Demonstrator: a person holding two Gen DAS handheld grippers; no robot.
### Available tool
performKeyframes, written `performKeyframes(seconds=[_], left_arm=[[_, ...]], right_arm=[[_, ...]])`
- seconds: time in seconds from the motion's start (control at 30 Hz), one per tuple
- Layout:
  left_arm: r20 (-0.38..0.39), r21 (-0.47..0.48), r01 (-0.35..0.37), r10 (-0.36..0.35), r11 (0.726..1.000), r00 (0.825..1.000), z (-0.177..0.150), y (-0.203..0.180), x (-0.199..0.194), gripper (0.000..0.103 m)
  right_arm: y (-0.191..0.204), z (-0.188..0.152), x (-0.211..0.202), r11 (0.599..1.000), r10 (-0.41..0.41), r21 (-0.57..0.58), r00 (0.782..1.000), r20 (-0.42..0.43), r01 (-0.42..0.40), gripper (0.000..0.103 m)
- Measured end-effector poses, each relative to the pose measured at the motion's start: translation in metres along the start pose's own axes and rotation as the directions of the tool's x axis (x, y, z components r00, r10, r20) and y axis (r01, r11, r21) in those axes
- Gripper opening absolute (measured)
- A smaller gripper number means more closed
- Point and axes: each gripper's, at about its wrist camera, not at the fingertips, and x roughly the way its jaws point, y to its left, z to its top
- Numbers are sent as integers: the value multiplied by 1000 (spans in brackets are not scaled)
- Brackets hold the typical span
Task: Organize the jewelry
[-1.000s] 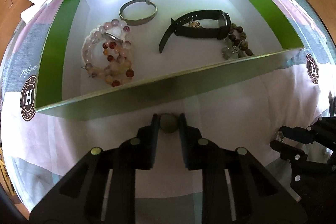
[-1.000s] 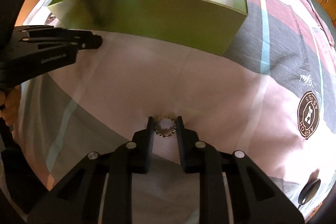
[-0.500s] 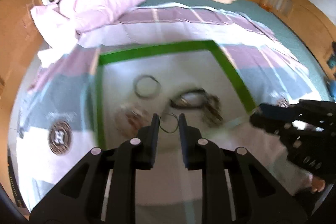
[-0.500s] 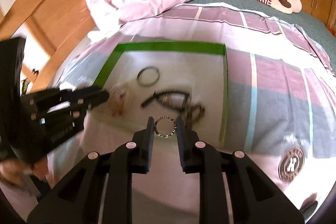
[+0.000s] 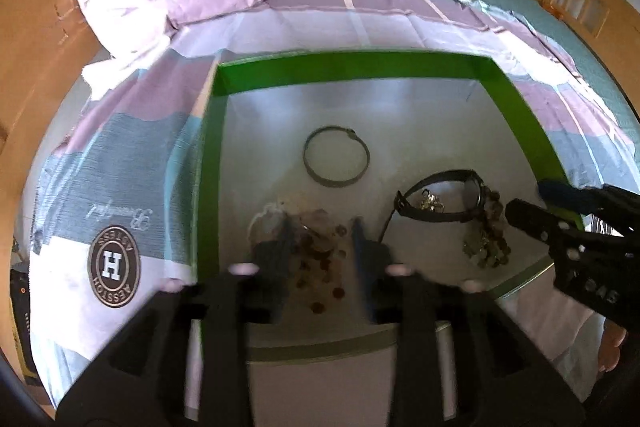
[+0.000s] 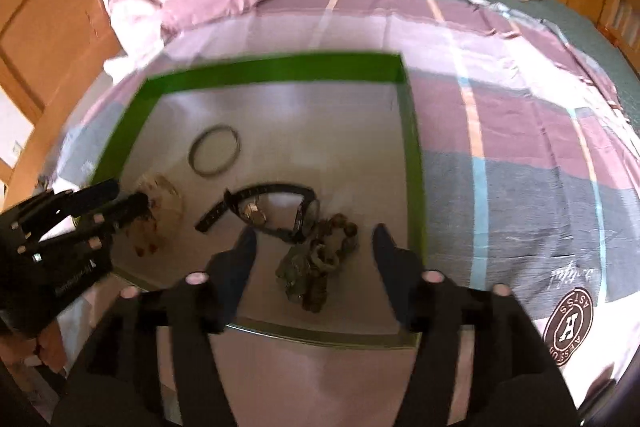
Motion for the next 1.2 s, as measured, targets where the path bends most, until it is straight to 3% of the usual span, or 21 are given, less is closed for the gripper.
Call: performKeyframes(seconds=[0.07, 0.1, 0.13, 0.2, 0.3, 0.63, 1.2], left_arm=[[34, -6, -12, 12, 1000, 999, 0, 1, -9, 57], [49, -5, -14, 14, 1000, 999, 0, 0, -14, 62], [66, -5, -13, 14, 1000, 998, 0, -2, -21, 74], [103, -2, -22, 23, 1000, 994, 0, -5, -32, 84], [136, 19, -50, 47, 999, 990, 0, -10, -43, 92], [130, -10, -65, 66, 998, 989, -7, -10, -54, 98], [120, -4, -73, 73, 997, 990, -9, -13, -53, 99]], right_arm=[[2, 3, -8, 1000, 7, 3, 1000, 25, -7, 67], [1, 3, -15, 1000, 11, 11, 999, 48, -11, 76], [1, 2, -23, 1000, 13, 20, 997, 76, -14, 82], [3, 2, -33, 1000, 10, 24, 993, 115, -13, 87], [12, 0, -46, 1000, -22, -5, 988, 151, 23, 93], [13, -8, -58, 998, -59, 11, 984, 167, 58, 96], [10, -9, -54, 998, -55, 26, 987, 153, 51, 97]])
